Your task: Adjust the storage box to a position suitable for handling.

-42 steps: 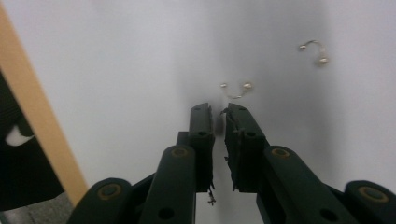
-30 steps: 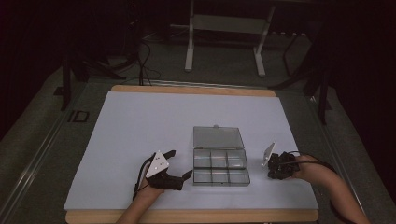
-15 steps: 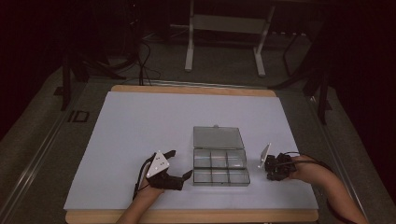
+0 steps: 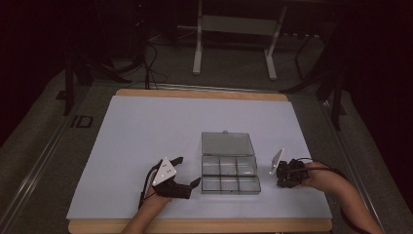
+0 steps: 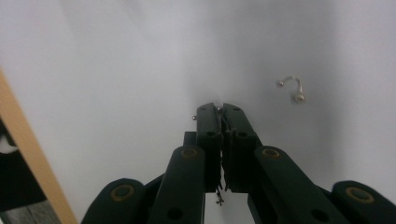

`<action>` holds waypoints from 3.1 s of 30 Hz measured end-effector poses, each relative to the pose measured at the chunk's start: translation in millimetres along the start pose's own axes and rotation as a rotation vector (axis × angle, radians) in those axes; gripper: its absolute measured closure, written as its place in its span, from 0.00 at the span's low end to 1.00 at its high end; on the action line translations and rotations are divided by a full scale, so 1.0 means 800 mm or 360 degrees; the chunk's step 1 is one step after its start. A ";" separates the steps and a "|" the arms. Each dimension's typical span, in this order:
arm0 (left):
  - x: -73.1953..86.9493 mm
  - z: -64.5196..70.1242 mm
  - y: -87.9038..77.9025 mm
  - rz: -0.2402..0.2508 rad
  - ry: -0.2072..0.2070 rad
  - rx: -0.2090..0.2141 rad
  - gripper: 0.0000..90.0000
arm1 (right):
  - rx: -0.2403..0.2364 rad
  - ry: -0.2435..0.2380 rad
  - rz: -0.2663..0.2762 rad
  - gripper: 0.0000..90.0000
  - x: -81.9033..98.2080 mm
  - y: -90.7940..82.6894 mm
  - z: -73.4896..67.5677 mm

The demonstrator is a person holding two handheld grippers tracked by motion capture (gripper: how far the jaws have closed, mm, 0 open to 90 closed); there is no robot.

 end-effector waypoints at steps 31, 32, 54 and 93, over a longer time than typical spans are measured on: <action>0.000 0.000 0.000 0.0003 -0.0004 0.0000 0.05 | 0.0181 0.0008 0.0505 0.96 -0.036 -0.048 0.004; 0.000 0.000 0.000 0.0003 -0.0003 0.0000 0.05 | 0.0181 0.0014 0.0521 0.96 -0.038 -0.048 0.005; 0.000 0.000 0.000 0.0008 -0.0007 0.0004 0.05 | 0.0340 0.0102 0.1018 0.96 -0.068 -0.046 0.014; 0.000 -0.001 -0.001 0.0015 -0.0017 0.0009 0.05 | 0.0252 0.0137 0.0990 0.91 -0.103 0.021 0.013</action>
Point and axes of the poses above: each handheld gripper's, and its own axes: y roughly forward along the jaws, x roughly out of its underside, z roughly to its right, the point moved 4 cm from there along y, roughly forward along the jaws, and after that the axes turned 3 degrees about -x, right-handed, at the moved point
